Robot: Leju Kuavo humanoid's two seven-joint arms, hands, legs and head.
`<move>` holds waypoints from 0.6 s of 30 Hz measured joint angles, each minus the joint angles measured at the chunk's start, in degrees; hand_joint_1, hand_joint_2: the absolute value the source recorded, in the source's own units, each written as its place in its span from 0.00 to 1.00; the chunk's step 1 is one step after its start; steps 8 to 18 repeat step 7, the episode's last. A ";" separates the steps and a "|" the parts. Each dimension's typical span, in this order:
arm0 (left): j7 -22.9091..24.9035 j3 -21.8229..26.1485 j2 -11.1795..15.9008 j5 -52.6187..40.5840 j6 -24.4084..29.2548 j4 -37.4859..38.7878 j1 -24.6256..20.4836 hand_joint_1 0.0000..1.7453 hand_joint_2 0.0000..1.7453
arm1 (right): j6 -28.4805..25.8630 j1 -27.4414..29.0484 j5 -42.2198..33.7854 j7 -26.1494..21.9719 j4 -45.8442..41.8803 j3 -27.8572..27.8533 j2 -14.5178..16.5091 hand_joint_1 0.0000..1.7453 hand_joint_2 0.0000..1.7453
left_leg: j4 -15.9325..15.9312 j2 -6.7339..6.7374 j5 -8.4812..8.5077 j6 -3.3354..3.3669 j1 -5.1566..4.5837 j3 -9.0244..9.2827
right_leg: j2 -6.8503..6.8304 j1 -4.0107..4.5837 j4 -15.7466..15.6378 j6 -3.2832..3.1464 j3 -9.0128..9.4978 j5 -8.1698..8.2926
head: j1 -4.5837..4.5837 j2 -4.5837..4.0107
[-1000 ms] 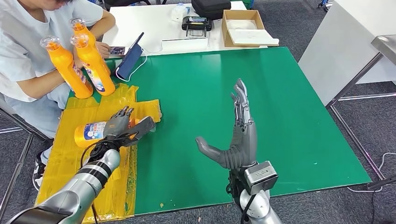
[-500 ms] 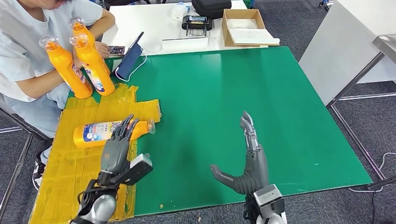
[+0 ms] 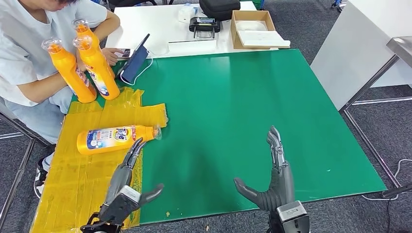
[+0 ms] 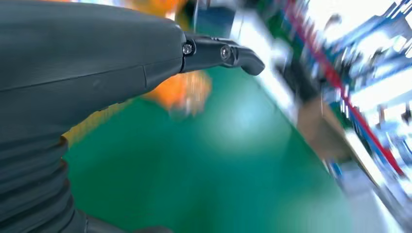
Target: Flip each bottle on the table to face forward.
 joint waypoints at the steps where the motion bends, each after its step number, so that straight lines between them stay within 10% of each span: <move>1: 0.02 0.05 0.00 4.81 -2.50 0.07 0.13 0.00 1.00 | -0.14 -0.01 -0.03 0.10 0.00 0.01 -0.04 0.00 0.50 | 0.00 0.00 0.00 0.00 0.00 0.00 | 0.00 0.00 0.00 0.00 0.01 0.00 | 0.00 0.00; 3: 0.03 0.27 0.01 13.77 -6.66 0.42 0.46 0.00 1.00 | -0.76 -0.05 0.66 0.32 0.01 0.05 -0.12 0.00 0.00 | 0.00 0.00 0.00 0.00 -0.01 0.00 | 0.00 0.00 0.00 0.01 0.02 0.00 | 0.00 0.00; 18: 0.11 1.17 0.01 22.08 -9.76 1.37 0.90 0.00 1.00 | -1.57 -0.23 2.74 1.16 0.12 0.53 -0.52 0.00 0.00 | 0.00 -0.01 0.00 0.00 -0.01 0.00 | 0.00 0.00 0.00 0.01 0.02 0.00 | 0.00 0.00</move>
